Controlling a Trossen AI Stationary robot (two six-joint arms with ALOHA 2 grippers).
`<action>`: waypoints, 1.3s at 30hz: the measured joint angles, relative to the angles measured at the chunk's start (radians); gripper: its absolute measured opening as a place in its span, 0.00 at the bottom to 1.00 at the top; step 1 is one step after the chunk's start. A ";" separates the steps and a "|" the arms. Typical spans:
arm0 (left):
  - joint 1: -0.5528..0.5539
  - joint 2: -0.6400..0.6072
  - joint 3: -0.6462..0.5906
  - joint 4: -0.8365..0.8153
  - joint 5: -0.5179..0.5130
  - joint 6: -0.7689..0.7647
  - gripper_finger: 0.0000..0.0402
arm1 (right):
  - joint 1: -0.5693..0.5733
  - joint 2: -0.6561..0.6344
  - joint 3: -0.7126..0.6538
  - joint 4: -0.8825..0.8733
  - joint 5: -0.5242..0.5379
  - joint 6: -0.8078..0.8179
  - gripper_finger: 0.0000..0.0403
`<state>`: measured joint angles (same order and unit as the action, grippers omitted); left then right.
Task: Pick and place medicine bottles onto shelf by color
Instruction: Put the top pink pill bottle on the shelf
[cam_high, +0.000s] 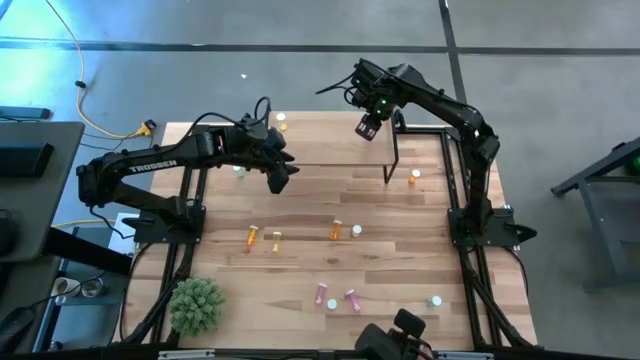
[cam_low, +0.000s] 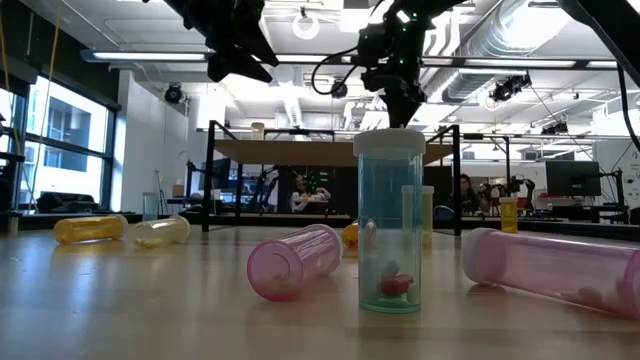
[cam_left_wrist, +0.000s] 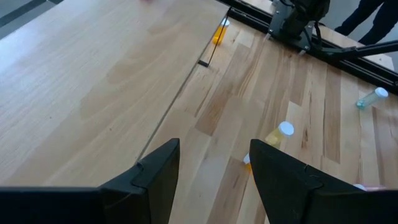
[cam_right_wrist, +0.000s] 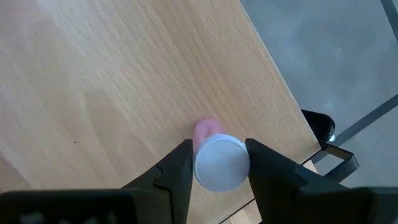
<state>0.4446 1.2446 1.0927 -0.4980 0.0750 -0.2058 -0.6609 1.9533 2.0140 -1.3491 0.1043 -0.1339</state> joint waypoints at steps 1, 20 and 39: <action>0.000 0.000 0.000 0.000 0.000 0.000 0.46 | 0.000 0.000 0.000 0.000 0.000 -0.001 0.36; 0.000 0.000 0.000 -0.008 0.000 0.000 0.46 | 0.000 0.000 0.000 0.003 0.001 0.024 0.40; 0.000 0.000 0.000 -0.008 0.000 0.001 0.46 | 0.000 -0.049 0.000 0.031 0.001 0.055 0.40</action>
<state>0.4442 1.2446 1.0927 -0.5061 0.0750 -0.2052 -0.6613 1.9045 2.0140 -1.3183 0.1051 -0.0788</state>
